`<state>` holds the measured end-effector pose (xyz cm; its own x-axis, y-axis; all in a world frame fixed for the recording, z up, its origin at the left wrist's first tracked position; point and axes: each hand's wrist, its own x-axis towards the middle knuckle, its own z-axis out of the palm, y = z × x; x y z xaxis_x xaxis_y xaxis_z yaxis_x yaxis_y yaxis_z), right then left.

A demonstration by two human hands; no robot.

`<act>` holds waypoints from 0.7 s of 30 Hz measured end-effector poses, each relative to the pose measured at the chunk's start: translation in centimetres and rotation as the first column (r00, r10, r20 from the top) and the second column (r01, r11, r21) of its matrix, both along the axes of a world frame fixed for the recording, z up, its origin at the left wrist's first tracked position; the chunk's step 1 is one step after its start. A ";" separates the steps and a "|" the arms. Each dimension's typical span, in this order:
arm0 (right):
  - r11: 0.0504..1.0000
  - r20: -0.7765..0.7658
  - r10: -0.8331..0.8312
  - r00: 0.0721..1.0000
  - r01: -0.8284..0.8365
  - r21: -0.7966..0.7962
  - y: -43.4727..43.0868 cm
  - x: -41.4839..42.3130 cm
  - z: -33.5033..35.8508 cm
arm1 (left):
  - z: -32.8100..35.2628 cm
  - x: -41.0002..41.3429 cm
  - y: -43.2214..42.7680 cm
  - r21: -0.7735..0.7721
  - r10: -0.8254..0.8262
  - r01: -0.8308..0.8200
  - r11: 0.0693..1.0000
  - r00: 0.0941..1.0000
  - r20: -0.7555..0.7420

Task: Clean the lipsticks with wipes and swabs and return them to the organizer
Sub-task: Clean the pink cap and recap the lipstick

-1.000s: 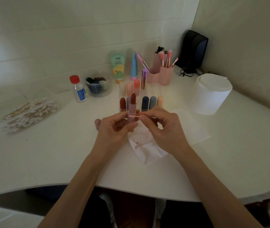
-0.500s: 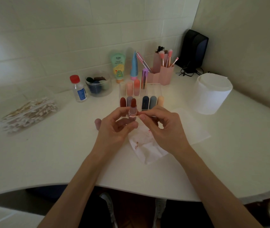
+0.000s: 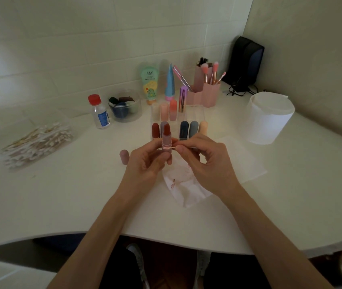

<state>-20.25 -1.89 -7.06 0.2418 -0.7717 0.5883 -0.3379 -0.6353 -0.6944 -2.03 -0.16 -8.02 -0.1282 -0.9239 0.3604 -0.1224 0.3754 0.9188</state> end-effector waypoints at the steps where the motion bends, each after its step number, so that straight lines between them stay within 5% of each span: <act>1: 1.000 0.000 0.000 1.000 0.000 -0.003 0.0 0.0 0.0 | 0.0 0.1 0.0 0.010 -0.004 0.004 1.000 1.000 -0.007; 21: 0.996 -0.032 -0.074 0.997 0.073 -0.053 0.0 -0.3 0.5 | 0.2 -0.2 0.2 0.060 -0.044 0.049 0.997 0.996 -0.081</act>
